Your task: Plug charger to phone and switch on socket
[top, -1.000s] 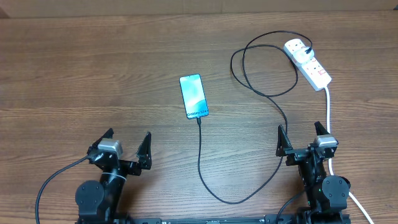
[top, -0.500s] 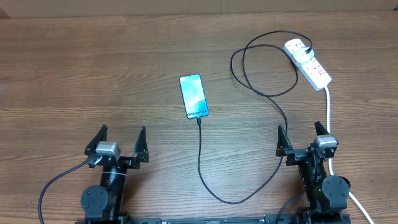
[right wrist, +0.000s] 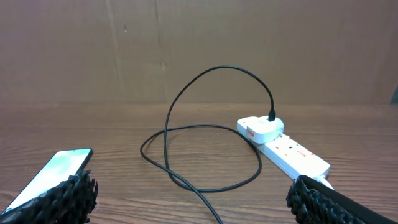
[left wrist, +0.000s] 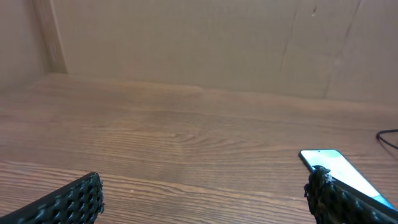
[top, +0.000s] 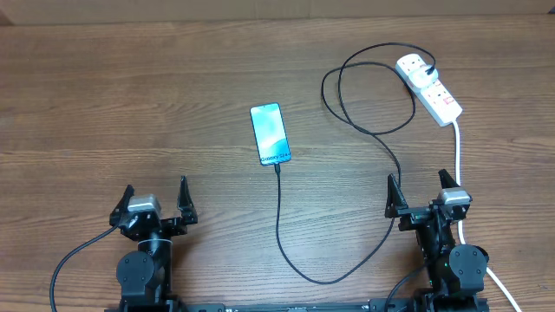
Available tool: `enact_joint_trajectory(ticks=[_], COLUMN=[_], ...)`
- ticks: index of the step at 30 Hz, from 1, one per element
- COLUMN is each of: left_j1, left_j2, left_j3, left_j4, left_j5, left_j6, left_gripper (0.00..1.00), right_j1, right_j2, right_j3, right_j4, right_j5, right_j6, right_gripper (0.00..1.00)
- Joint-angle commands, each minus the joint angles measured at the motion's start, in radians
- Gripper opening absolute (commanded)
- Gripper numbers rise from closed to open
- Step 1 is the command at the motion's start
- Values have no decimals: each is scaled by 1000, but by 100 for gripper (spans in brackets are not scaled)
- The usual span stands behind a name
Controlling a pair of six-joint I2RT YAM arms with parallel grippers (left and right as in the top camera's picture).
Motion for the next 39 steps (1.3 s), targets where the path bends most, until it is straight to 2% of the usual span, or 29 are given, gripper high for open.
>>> enact_joint_trajectory(ticks=[1,8,17,39], left_j1=[-3,-3,-2,-2], left_j2=[-12,-12,-12,-12], left_j3=[-3,-3,-4,-3], left_j4=[2,0,2,-5], left_j5=[-24,-17,-61,14], left_j6=[88,126,11,60], left_gripper=[99,100,99,100], right_j1=[5,5,5,5], right_j2=[-10,-10,-10,-10], right_j3=[-11,-11,-11,-11], right_j4=[7,6,7,7], right_j5=[2,2,2,2], right_j6=[3,3,3,3], right_gripper=[100,100,100,100])
